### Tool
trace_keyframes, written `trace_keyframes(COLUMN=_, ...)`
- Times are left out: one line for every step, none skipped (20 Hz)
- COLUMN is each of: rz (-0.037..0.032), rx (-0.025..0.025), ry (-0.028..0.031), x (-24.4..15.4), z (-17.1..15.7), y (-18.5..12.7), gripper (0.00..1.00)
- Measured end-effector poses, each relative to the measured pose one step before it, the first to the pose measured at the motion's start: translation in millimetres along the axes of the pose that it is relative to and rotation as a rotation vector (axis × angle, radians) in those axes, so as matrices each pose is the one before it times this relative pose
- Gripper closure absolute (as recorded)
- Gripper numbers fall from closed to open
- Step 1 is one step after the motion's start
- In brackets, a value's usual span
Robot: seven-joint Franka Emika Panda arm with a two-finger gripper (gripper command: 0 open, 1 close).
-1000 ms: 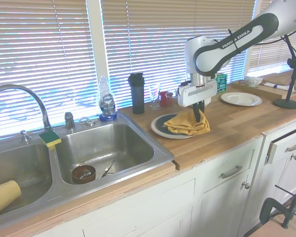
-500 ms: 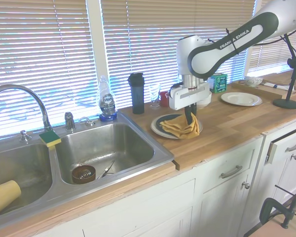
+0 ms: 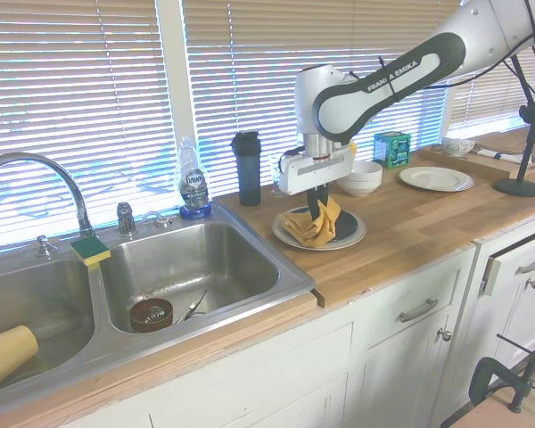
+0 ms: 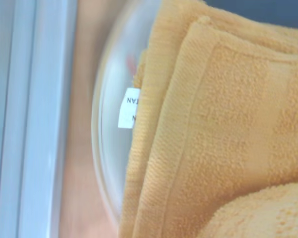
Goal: Wipe the blue plate in clockwise motion
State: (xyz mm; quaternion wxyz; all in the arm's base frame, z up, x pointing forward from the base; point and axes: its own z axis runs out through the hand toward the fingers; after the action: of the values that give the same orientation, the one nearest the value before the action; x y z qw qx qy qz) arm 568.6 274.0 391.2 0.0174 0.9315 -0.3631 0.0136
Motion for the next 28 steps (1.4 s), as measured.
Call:
trace_keyframes(rz=0.01261, rx=0.00723, ry=0.00281, x=8.9, z=-0.07, y=-4.82, gripper=1.0)
trace_keyframes(rz=0.01349, rx=0.00651, ry=0.00297, x=9.18, z=-0.24, y=-4.16, gripper=1.0)
trace_keyframes(rz=0.01304, rx=0.00444, ry=0.00293, x=9.27, z=-0.01, y=-3.48, gripper=1.0)
trace_keyframes(rz=0.01417, rx=0.00251, ry=0.00303, x=8.95, z=0.39, y=-2.48, gripper=1.0)
trace_keyframes(rz=0.01546, rx=0.00143, ry=0.00385, x=9.47, z=0.39, y=-1.52, gripper=1.0)
trace_keyframes(rz=0.01368, rx=-0.00023, ry=0.00393, x=9.09, z=0.74, y=-0.46, gripper=1.0)
trace_keyframes(rz=0.01363, rx=-0.00364, ry=0.00326, x=8.65, z=1.01, y=0.93, gripper=1.0)
trace_keyframes(rz=0.0139, rx=-0.004, ry=0.00322, x=8.79, z=1.18, y=2.86, gripper=1.0)
trace_keyframes(rz=0.01434, rx=-0.00364, ry=0.00255, x=8.54, z=0.86, y=3.46, gripper=1.0)
trace_keyframes(rz=0.01382, rx=-0.00393, ry=0.00188, x=8.36, z=0.91, y=3.64, gripper=1.0)
trace_keyframes(rz=0.01109, rx=-0.00328, ry=0.00148, x=8.12, z=0.93, y=4.17, gripper=1.0)
trace_keyframes(rz=0.00788, rx=-0.005, ry=0.00031, x=7.11, z=1.82, y=4.86, gripper=1.0)
trace_keyframes(rz=0.00595, rx=-0.00475, ry=0.00028, x=6.09, z=2.03, y=4.84, gripper=1.0)
trace_keyframes(rz=0.00403, rx=-0.00493, ry=-0.00022, x=4.58, z=2.01, y=6.16, gripper=1.0)
trace_keyframes(rz=0.00081, rx=-0.00377, ry=-0.00059, x=3.24, z=1.79, y=7.05, gripper=1.0)
trace_keyframes(rz=0.00011, rx=-0.00299, ry=-0.00009, x=1.83, z=1.53, y=7.71, gripper=1.0)
trace_keyframes(rz=-0.00072, rx=-0.00099, ry=0.00069, x=0.7, z=0.98, y=8.21, gripper=1.0)
trace_keyframes(rz=-0.00228, rx=-0.00425, ry=-0.00068, x=-0.01, z=1.06, y=9.31, gripper=1.0)
trace_keyframes(rz=-0.00324, rx=-0.00229, ry=-0.0002, x=-1.06, z=0.52, y=8.83, gripper=1.0)
trace_keyframes(rz=-0.00411, rx=-0.00192, ry=-0.00076, x=-2.32, z=-0.68, y=8.6, gripper=1.0)
trace_keyframes(rz=-0.00579, rx=-0.00021, ry=-0.00005, x=-3.37, z=-0.57, y=8.25, gripper=1.0)
trace_keyframes(rz=-0.00592, rx=-0.00042, ry=0.00038, x=-4.49, z=-0.56, y=8.0, gripper=1.0)
trace_keyframes(rz=-0.00709, rx=0.00061, ry=-0.00082, x=-5.81, z=-1.11, y=7.12, gripper=1.0)
trace_keyframes(rz=-0.00873, rx=0.00016, ry=-0.00193, x=-7.25, z=-0.7, y=6.56, gripper=1.0)
trace_keyframes(rz=-0.00861, rx=-0.00097, ry=-0.00126, x=-7.52, z=-0.49, y=5.59, gripper=1.0)
trace_keyframes(rz=-0.01071, rx=0.00084, ry=0.00005, x=-8.52, z=-0.72, y=4.54, gripper=1.0)
trace_keyframes(rz=-0.0127, rx=0.00148, ry=0.00101, x=-9.27, z=-0.4, y=3.13, gripper=1.0)
trace_keyframes(rz=-0.01442, rx=-0.00116, ry=0.00001, x=-9.72, z=0.2, y=1.8, gripper=1.0)
